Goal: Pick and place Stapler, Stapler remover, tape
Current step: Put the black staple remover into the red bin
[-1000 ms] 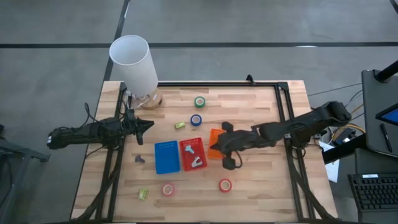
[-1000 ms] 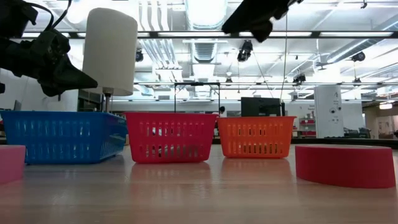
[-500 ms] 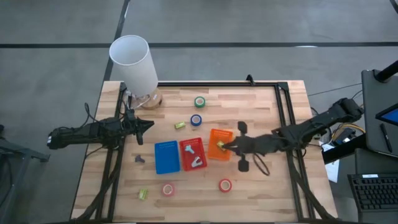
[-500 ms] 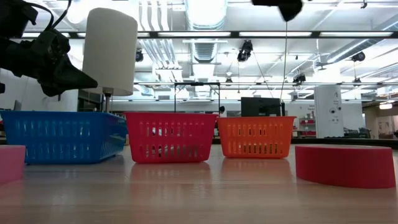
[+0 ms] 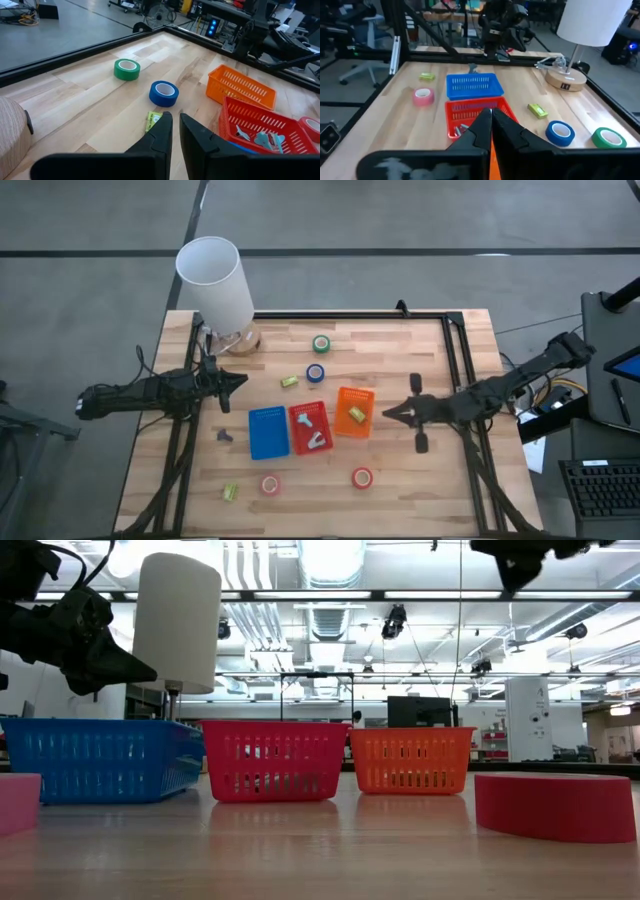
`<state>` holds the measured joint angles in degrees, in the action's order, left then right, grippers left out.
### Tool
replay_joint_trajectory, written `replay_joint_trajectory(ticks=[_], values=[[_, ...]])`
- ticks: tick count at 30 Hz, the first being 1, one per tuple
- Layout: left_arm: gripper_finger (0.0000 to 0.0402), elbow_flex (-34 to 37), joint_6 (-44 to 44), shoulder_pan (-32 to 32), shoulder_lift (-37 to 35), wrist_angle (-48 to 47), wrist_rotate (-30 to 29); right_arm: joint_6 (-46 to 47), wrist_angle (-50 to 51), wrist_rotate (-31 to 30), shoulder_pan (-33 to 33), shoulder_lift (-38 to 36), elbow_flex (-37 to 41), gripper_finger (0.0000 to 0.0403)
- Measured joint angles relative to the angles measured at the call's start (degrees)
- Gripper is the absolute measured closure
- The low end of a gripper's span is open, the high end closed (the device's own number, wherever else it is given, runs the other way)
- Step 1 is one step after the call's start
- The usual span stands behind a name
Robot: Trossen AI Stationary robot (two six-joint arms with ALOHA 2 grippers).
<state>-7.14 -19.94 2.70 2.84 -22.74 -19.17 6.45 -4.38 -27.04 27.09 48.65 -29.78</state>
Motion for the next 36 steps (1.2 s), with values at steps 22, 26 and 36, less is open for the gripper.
replay_joint_trajectory(ticks=[22, 26, 36], values=[[0.0364, -0.01, 0.0, 0.0, -0.01, 0.0, -0.01, -5.09, -4.43, 0.01, -0.11, -28.15, 21.23, 0.0394], [0.0364, -0.02, 0.0, 0.0, -0.01, 0.0, -0.01, -7.43, -4.47, 0.27, -0.11, -33.25, 23.91, 0.0394], [0.0364, -0.01, 0.02, 0.01, -0.01, 0.0, -0.01, -3.82, -5.82, 9.29, -0.15, -37.27, 26.82, 0.0394]])
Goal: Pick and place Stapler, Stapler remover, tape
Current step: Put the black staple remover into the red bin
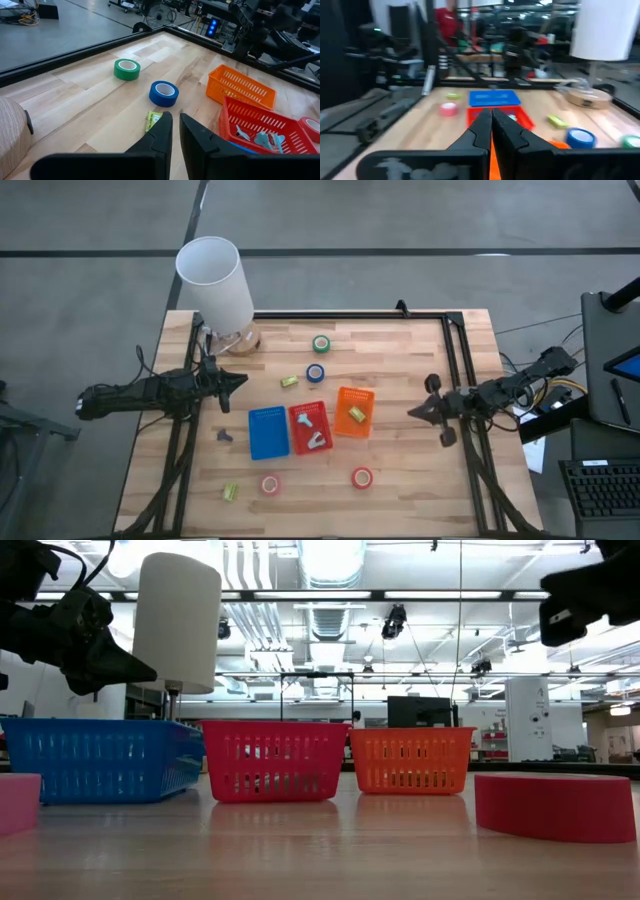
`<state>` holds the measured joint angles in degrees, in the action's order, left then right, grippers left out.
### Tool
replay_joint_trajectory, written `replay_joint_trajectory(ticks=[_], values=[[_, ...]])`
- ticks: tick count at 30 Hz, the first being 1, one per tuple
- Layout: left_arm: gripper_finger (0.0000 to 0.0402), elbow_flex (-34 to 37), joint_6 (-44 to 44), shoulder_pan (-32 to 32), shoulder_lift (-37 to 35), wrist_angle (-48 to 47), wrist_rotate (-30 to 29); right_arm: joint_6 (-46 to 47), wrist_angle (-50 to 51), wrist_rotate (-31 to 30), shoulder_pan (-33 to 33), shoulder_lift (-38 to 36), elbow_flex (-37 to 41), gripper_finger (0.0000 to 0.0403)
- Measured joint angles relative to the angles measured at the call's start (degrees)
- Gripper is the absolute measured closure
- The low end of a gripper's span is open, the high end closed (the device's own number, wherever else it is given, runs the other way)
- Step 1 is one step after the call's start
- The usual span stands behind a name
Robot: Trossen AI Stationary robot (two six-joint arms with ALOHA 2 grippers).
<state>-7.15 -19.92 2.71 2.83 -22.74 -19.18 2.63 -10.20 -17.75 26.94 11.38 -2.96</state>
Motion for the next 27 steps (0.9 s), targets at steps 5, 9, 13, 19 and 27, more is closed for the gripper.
replay_joint_trajectory(ticks=[5, 9, 13, 19, 27], values=[[0.0364, -0.01, -0.02, 0.01, 0.0, 0.0, 0.0, 0.61, -0.58, 1.21, 0.01, 0.23, -0.17, 0.0394], [0.0364, 0.0, -0.02, 0.01, 0.0, 0.0, 0.0, 6.16, -4.72, 1.57, 0.07, 2.26, -0.11, 0.0394], [0.0364, -0.01, 0.0, 0.01, 0.0, 0.0, 0.0, 5.64, -4.47, 1.83, 0.06, 3.65, -0.02, 0.0394], [0.0364, 0.01, 0.0, -0.01, 0.0, 0.0, 0.0, 3.18, -3.2, 0.56, 0.04, 5.18, 0.39, 0.0394], [0.0364, 0.0, 0.0, 0.0, 0.0, 0.0, 0.0, 1.63, -1.9, -0.23, 0.04, 5.73, 0.41, 0.0394]])
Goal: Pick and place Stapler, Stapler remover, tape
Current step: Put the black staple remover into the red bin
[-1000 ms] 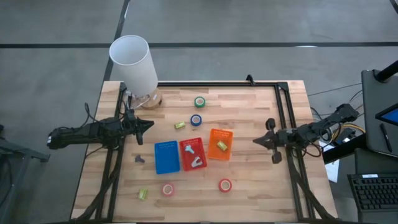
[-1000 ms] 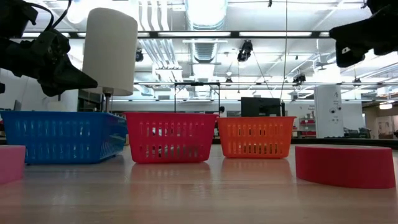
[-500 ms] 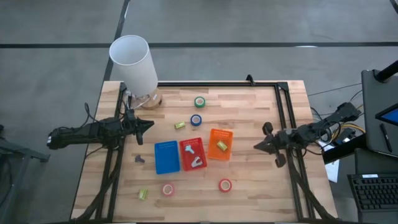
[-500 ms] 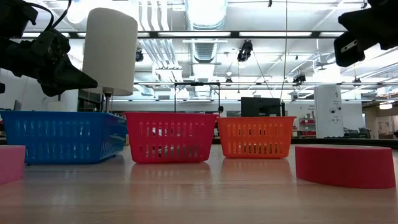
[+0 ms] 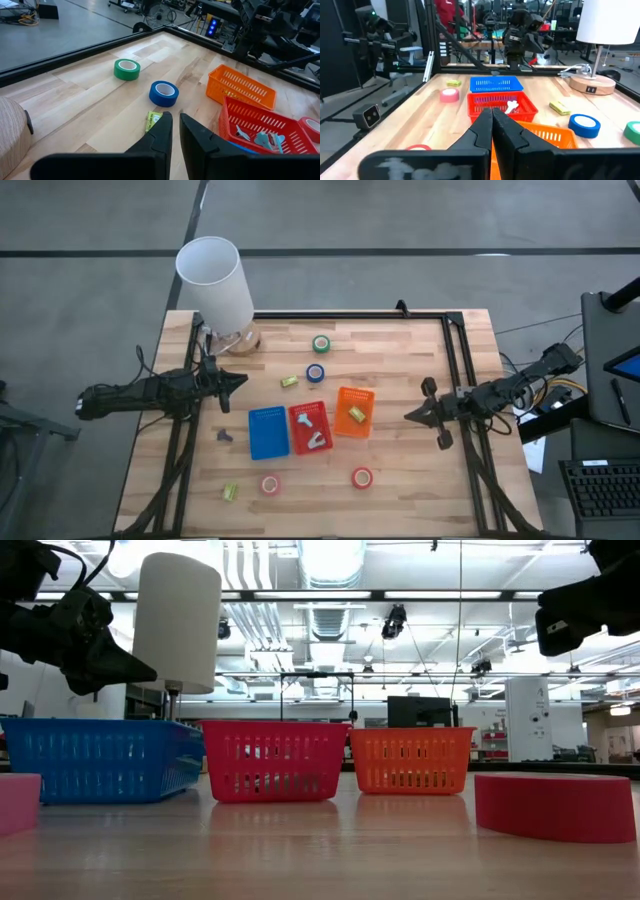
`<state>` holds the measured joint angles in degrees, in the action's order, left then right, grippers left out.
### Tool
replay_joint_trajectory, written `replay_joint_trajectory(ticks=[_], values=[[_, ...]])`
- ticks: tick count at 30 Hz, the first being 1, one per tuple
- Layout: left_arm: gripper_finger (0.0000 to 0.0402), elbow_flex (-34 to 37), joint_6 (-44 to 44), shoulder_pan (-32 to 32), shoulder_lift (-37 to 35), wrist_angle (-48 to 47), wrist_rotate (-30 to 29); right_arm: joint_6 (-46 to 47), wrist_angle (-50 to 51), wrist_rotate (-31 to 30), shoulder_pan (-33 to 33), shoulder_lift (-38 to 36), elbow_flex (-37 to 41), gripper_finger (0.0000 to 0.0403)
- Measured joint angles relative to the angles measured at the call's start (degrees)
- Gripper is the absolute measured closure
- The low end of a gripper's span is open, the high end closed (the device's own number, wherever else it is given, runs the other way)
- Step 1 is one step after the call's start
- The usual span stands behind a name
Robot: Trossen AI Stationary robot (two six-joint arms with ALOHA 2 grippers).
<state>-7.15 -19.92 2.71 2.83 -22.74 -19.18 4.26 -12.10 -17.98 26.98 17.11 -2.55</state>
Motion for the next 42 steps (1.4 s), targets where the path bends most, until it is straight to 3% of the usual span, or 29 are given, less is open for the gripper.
replay_joint_trajectory(ticks=[14, 19, 25, 29, 37, 40, 42], values=[[0.0364, 0.01, 0.42, 0.01, 0.01, 0.0, -0.01, -0.14, -0.11, 0.0, 0.0, -0.12, 0.0, 0.0394], [0.0364, 0.01, 10.33, 0.01, 0.0, 0.85, -2.67, -0.17, -0.11, 0.0, 0.0, -0.12, 0.0, 0.0394], [0.0364, 0.02, 10.8, 0.01, 0.02, 1.19, -3.02, -0.52, -0.13, -0.02, -0.02, -0.09, 0.0, 0.0394], [0.0364, 0.87, -3.32, 0.03, 0.37, 8.77, -2.28, -3.32, -0.15, -0.07, -0.02, -0.09, 0.0, 0.0394], [0.0364, 4.13, -20.01, -0.19, 2.3, 19.0, 1.75, -15.93, -0.52, -0.15, -0.03, -0.12, 0.0, 0.0394], [0.0364, 4.7, -30.42, -0.17, 3.1, 20.74, 0.13, -18.09, -0.55, -0.15, -0.02, -0.14, 0.0, 0.0394], [0.0364, 4.78, -32.95, -0.16, 3.53, 21.13, -2.31, -18.09, -0.42, -0.14, -0.02, -0.05, 0.0, 0.0394]])
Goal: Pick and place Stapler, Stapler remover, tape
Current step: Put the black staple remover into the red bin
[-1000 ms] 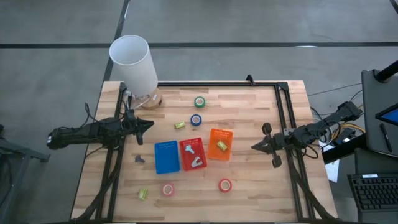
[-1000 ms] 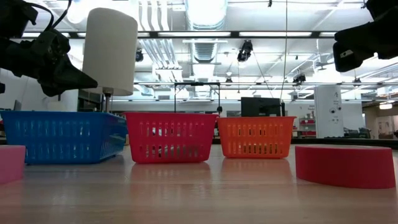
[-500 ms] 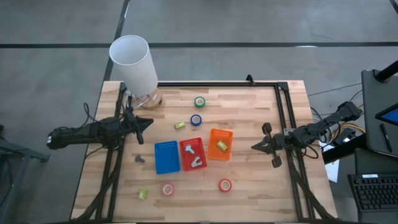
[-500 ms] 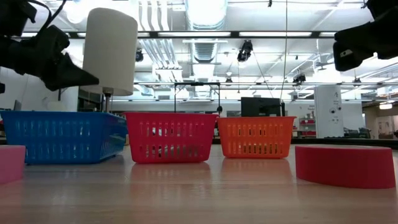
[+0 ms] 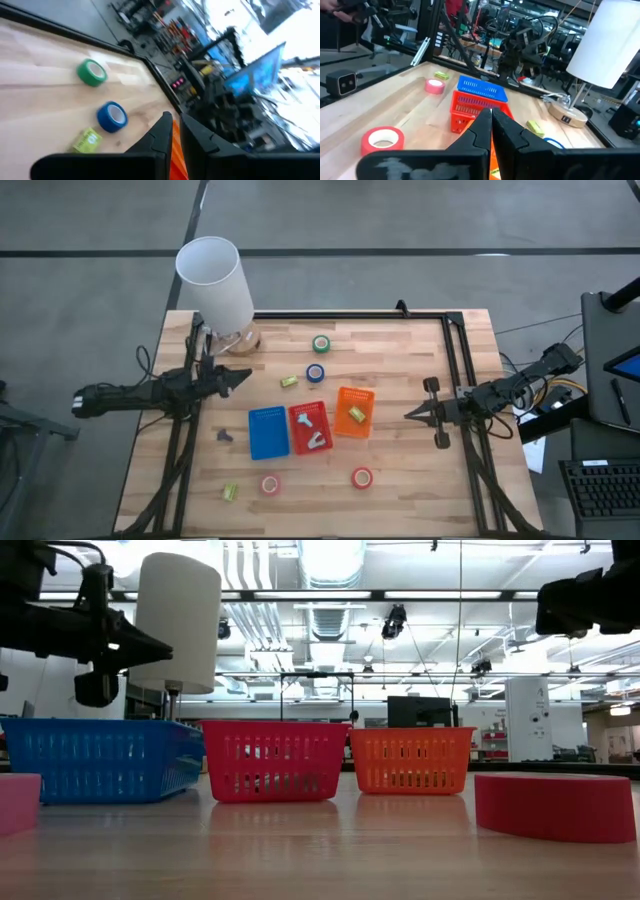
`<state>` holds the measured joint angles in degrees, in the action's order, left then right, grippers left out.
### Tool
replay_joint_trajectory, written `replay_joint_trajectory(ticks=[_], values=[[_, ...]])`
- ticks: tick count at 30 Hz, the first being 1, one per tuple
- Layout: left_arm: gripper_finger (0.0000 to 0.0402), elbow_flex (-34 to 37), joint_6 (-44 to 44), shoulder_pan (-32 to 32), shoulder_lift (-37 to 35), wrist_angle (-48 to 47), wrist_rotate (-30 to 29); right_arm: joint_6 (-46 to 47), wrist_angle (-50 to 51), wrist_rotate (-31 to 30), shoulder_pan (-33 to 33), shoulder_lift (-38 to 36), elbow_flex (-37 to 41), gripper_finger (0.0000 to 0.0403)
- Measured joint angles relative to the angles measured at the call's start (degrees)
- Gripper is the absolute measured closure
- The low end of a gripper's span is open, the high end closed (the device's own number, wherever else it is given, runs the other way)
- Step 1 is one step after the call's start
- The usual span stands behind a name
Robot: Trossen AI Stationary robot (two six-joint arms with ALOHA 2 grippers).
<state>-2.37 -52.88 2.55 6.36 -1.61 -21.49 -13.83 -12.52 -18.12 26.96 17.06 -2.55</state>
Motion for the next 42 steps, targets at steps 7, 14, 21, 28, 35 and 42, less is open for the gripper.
replay_joint_trajectory(ticks=[7, 14, 21, 28, 35, 42], values=[[0.0364, 0.04, 0.39, 0.03, 0.34, 0.52, -6.58, 0.72, 0.28, 0.03, 0.04, 1.62, 0.28, 0.0394], [0.0364, -0.02, 7.02, 0.09, 0.29, 0.61, -11.3, -1.24, 0.11, 0.03, 0.02, 3.04, 0.42, 0.0394], [0.0364, -2.31, 7.53, -0.39, 0.38, 0.83, -3.09, -2.78, -0.02, 0.03, 0.02, 2.98, 0.44, 0.0394], [0.0343, -9.54, 7.34, -5.03, 5.74, 2.07, 5.64, -3.23, 0.04, 0.03, 0.02, 2.99, 0.46, 0.0394], [0.0264, -20.96, 8.3, -6.4, 15.34, -1.59, 5.33, 1.65, 0.09, 0.07, 0.02, 2.99, 0.46, 0.0394], [0.0202, -34.01, 4.37, -6.47, 26.09, -37.25, 11.13, 3.53, 0.11, 0.08, 0.0, 2.99, 0.55, 0.0394]])
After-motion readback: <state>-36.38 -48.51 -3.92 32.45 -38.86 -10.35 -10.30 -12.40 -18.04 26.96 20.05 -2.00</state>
